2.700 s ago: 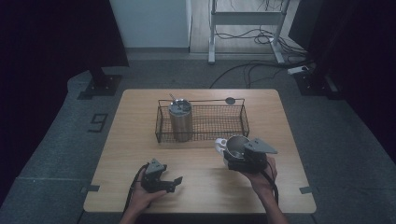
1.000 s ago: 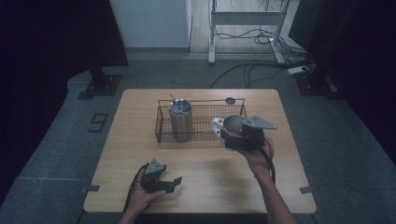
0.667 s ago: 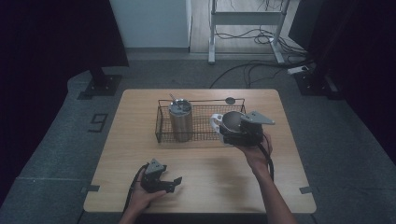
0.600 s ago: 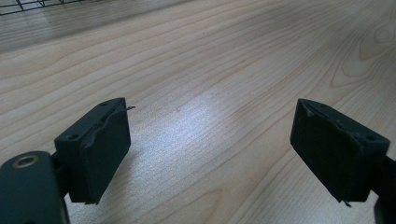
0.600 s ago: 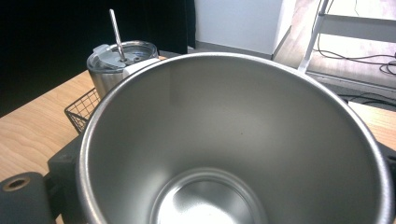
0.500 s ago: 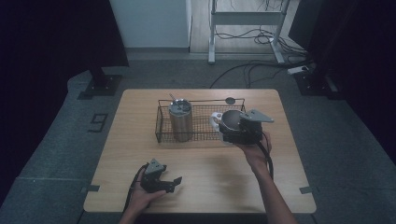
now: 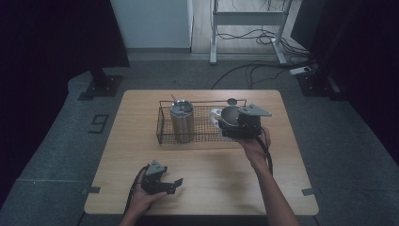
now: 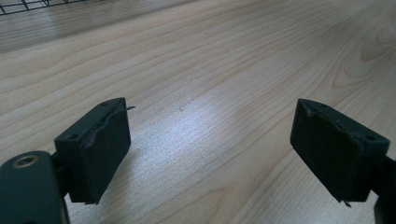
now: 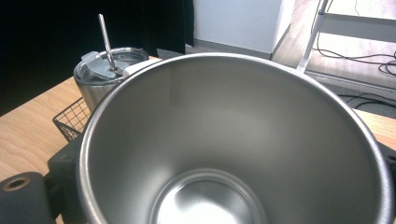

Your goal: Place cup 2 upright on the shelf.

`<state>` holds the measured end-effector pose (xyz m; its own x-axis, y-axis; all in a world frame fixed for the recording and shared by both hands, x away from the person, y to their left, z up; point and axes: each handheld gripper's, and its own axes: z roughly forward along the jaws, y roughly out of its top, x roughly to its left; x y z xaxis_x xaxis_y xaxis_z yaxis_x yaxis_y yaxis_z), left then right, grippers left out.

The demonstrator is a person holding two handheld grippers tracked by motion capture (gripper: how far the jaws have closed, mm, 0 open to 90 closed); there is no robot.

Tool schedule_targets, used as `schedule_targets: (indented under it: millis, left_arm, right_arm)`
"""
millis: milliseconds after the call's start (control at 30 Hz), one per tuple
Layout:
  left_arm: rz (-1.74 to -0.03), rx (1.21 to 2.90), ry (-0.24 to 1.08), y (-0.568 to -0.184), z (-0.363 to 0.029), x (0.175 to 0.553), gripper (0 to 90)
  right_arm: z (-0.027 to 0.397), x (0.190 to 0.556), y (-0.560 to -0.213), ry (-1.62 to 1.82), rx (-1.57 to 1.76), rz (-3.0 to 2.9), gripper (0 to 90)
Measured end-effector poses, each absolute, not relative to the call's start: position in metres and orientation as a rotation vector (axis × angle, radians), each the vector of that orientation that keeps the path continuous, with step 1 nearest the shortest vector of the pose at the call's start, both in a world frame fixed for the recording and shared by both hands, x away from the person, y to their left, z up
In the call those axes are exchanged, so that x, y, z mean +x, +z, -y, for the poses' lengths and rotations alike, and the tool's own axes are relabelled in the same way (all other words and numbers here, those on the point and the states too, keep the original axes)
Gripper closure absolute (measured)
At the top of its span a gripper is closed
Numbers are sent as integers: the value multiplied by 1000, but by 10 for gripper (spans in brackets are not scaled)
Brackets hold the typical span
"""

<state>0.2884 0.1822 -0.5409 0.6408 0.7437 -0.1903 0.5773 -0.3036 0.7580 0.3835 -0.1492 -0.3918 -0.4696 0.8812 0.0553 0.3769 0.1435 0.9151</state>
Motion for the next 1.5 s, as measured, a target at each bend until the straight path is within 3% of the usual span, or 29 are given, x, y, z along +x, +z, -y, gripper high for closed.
schedule_targets:
  millis: [1500]
  left_arm:
    - [-1029,2012,247,-541,-182,288,127]
  right_arm:
    - [147,428,-398,1242,1252,-1923,67]
